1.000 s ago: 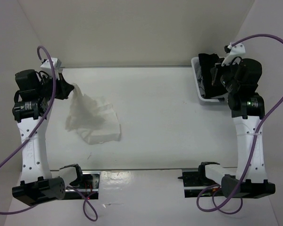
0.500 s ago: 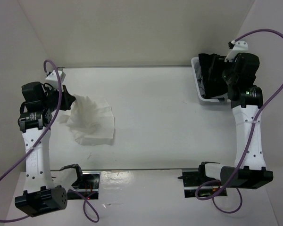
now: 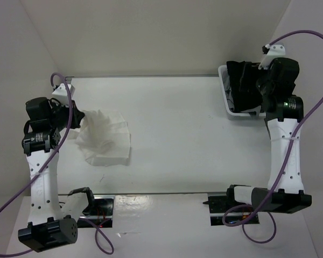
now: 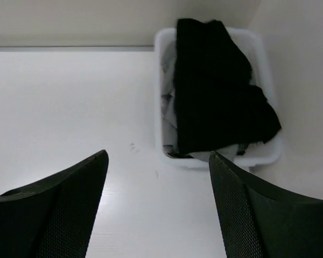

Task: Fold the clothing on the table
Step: Flatten the skirt out

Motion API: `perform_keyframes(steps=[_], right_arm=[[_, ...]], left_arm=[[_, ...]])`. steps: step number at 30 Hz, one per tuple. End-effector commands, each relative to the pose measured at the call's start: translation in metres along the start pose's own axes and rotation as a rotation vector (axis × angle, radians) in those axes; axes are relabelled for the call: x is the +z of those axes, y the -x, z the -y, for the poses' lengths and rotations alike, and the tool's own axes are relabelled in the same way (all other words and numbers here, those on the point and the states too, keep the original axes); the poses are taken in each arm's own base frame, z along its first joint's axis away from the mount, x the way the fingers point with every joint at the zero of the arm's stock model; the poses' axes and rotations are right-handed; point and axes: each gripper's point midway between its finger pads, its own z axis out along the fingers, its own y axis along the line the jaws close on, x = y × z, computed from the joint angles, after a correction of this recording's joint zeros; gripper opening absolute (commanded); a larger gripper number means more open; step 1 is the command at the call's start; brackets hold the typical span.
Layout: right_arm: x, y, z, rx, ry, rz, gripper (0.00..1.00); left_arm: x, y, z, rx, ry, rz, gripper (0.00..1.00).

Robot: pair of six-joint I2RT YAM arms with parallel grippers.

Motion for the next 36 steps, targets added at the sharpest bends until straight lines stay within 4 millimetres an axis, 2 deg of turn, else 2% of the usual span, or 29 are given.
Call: perform_keyframes(steps=[1, 2, 4, 5, 6, 7, 9, 10, 12, 13, 15, 16, 18, 19, 20, 23, 24, 26, 27, 29, 30, 31, 34, 36], right_arm=[[-0.012, 0.037, -0.036, -0.049, 0.219, 0.107, 0.80], [-0.015, 0.035, -0.065, -0.053, 0.394, 0.104, 0.80], [-0.011, 0.027, -0.093, -0.077, 0.575, 0.091, 0.80], [-0.022, 0.012, -0.117, -0.076, 0.751, 0.052, 0.80], [-0.024, 0.006, -0.128, -0.081, 0.820, 0.031, 0.80], [-0.023, -0.006, -0.148, -0.124, 0.906, 0.005, 0.80], [-0.021, -0.028, -0.175, -0.184, 0.968, -0.065, 0.80], [-0.027, -0.043, -0.206, -0.268, 1.045, -0.087, 0.80], [-0.015, -0.076, -0.230, -0.331, 1.067, -0.211, 0.80], [-0.014, -0.092, -0.256, -0.370, 1.105, -0.257, 0.81], [-0.012, -0.106, -0.277, -0.417, 1.117, -0.284, 0.82], [-0.018, -0.116, -0.297, -0.480, 1.128, -0.288, 0.82], [-0.018, -0.136, -0.324, -0.535, 1.151, -0.325, 0.82], [-0.018, -0.139, -0.336, -0.567, 1.149, -0.316, 0.82], [-0.029, -0.156, -0.360, -0.608, 1.198, -0.334, 0.82], [-0.048, -0.168, -0.401, -0.621, 1.295, -0.302, 0.82], [-0.051, -0.165, -0.411, -0.610, 1.316, -0.267, 0.82], [-0.054, -0.176, -0.425, -0.601, 1.340, -0.292, 0.80], [-0.048, -0.186, -0.435, -0.597, 1.344, -0.313, 0.80], [-0.042, -0.186, -0.448, -0.548, 1.349, -0.313, 0.79], [-0.034, -0.191, -0.456, -0.536, 1.346, -0.322, 0.79], [-0.030, -0.183, -0.465, -0.518, 1.347, -0.288, 0.79], [-0.004, -0.175, -0.483, -0.457, 1.263, -0.258, 0.78], [0.015, -0.178, -0.494, -0.442, 1.217, -0.255, 0.78]], left_arm=[[0.002, 0.006, -0.002, 0.023, 0.003, 0.018, 0.00], [0.004, 0.005, -0.001, 0.019, -0.008, 0.011, 0.00], [0.000, 0.012, -0.001, 0.035, -0.006, 0.024, 0.00], [0.000, 0.012, -0.001, 0.035, -0.006, 0.024, 0.01], [0.000, 0.010, -0.002, 0.031, 0.002, 0.015, 0.01], [0.003, 0.008, -0.003, 0.026, 0.001, 0.005, 0.01], [0.003, 0.008, -0.003, 0.026, 0.001, 0.005, 0.01], [0.007, 0.001, -0.004, 0.017, -0.003, -0.015, 0.03], [0.008, -0.004, -0.004, 0.018, -0.006, -0.032, 0.03], [0.008, -0.005, -0.006, 0.018, 0.006, -0.034, 0.03], [0.009, -0.012, -0.008, 0.010, 0.017, -0.054, 0.03], [0.014, -0.024, -0.012, -0.004, 0.030, -0.089, 0.03], [0.018, -0.034, -0.014, -0.015, 0.035, -0.117, 0.03], [0.021, -0.037, -0.018, -0.019, 0.046, -0.131, 0.03], [0.021, -0.042, -0.020, -0.022, 0.061, -0.144, 0.03], [0.025, -0.048, -0.029, -0.029, 0.096, -0.174, 0.03], [0.028, -0.050, -0.030, -0.033, 0.095, -0.184, 0.03], [0.030, -0.056, -0.032, -0.039, 0.102, -0.203, 0.03], [0.030, -0.056, -0.032, -0.039, 0.102, -0.203, 0.03], [0.031, -0.062, -0.034, -0.042, 0.111, -0.216, 0.01], [0.031, -0.066, -0.033, -0.046, 0.109, -0.226, 0.01], [0.031, -0.066, -0.033, -0.046, 0.109, -0.226, 0.01], [0.032, -0.070, -0.033, -0.056, 0.102, -0.231, 0.01], [0.034, -0.075, -0.032, -0.064, 0.090, -0.247, 0.01]])
